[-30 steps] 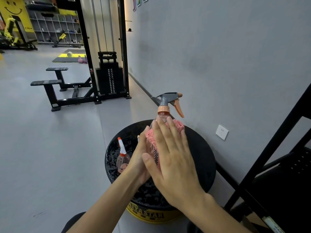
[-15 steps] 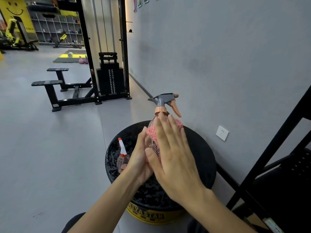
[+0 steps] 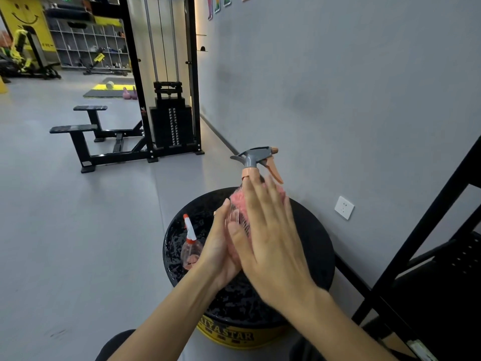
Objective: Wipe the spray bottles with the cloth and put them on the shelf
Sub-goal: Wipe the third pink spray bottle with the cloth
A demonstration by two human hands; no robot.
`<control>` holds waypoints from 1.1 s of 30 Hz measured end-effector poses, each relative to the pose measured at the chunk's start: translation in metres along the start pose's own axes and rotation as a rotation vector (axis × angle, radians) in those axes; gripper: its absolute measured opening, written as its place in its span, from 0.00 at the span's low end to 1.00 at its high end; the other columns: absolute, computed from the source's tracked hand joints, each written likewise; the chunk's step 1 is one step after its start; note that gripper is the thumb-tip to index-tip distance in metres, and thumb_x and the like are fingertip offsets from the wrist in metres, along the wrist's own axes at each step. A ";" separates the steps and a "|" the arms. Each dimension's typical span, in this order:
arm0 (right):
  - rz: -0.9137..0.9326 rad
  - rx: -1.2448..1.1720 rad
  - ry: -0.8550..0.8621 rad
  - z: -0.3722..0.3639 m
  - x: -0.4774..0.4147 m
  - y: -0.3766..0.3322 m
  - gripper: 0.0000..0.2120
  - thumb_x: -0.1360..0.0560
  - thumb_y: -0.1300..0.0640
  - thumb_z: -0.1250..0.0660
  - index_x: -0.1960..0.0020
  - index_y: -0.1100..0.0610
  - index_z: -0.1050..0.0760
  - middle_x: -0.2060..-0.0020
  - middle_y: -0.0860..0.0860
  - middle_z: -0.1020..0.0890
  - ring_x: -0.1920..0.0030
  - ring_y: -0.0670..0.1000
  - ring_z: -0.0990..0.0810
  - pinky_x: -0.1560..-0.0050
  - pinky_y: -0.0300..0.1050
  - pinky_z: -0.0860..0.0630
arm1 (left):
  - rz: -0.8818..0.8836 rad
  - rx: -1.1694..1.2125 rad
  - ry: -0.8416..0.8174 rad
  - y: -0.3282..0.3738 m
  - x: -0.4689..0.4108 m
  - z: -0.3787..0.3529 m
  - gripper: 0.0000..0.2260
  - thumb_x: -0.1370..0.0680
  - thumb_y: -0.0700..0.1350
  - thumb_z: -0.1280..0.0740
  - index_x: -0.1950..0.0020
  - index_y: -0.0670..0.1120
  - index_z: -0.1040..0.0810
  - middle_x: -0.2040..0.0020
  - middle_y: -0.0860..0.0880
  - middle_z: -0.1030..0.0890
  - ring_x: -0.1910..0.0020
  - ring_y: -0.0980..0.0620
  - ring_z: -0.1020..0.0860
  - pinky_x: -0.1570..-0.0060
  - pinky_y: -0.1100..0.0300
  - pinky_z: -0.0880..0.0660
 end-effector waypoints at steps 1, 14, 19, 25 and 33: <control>0.022 0.017 0.004 -0.003 0.008 -0.003 0.30 0.19 0.45 0.57 0.21 0.53 0.61 0.22 0.47 0.61 0.23 0.46 0.65 0.24 0.53 0.59 | -0.014 -0.004 -0.011 0.001 0.000 0.000 0.22 0.17 0.55 0.48 0.49 0.46 0.17 0.54 0.47 0.13 0.56 0.53 0.15 0.60 0.62 0.19; -0.045 -0.080 -0.041 0.003 -0.024 0.021 0.32 0.21 0.38 0.60 0.21 0.51 0.61 0.22 0.44 0.60 0.25 0.40 0.68 0.22 0.48 0.61 | 0.088 -0.117 -0.025 -0.016 0.005 0.002 0.23 0.22 0.63 0.46 0.37 0.52 0.22 0.49 0.48 0.15 0.60 0.50 0.15 0.70 0.54 0.20; 0.034 -0.037 -0.046 -0.008 0.011 0.003 0.28 0.17 0.49 0.55 0.21 0.50 0.63 0.22 0.43 0.62 0.24 0.44 0.67 0.22 0.51 0.60 | 0.009 -0.024 0.044 -0.006 0.003 0.011 0.25 0.20 0.60 0.45 0.32 0.45 0.24 0.39 0.42 0.19 0.38 0.45 0.21 0.34 0.49 0.29; -0.025 -0.096 0.001 0.001 -0.007 0.016 0.25 0.17 0.50 0.57 0.21 0.49 0.55 0.21 0.42 0.55 0.23 0.42 0.65 0.22 0.56 0.55 | 0.051 -0.082 -0.042 -0.014 0.006 -0.001 0.23 0.21 0.63 0.49 0.40 0.55 0.19 0.41 0.45 0.17 0.44 0.47 0.18 0.49 0.50 0.19; -0.056 -0.196 0.009 0.005 -0.017 0.022 0.25 0.17 0.48 0.55 0.21 0.48 0.52 0.22 0.41 0.51 0.23 0.40 0.62 0.23 0.56 0.49 | 0.037 -0.058 -0.043 -0.013 0.004 -0.001 0.26 0.20 0.62 0.47 0.36 0.48 0.21 0.45 0.43 0.16 0.50 0.47 0.16 0.60 0.52 0.18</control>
Point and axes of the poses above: each hand's wrist, its own x-axis away from the middle knuckle, its own z-axis out of the back of the hand, y = z × x, the point moved 7 cm from there along -x, towards the middle knuckle
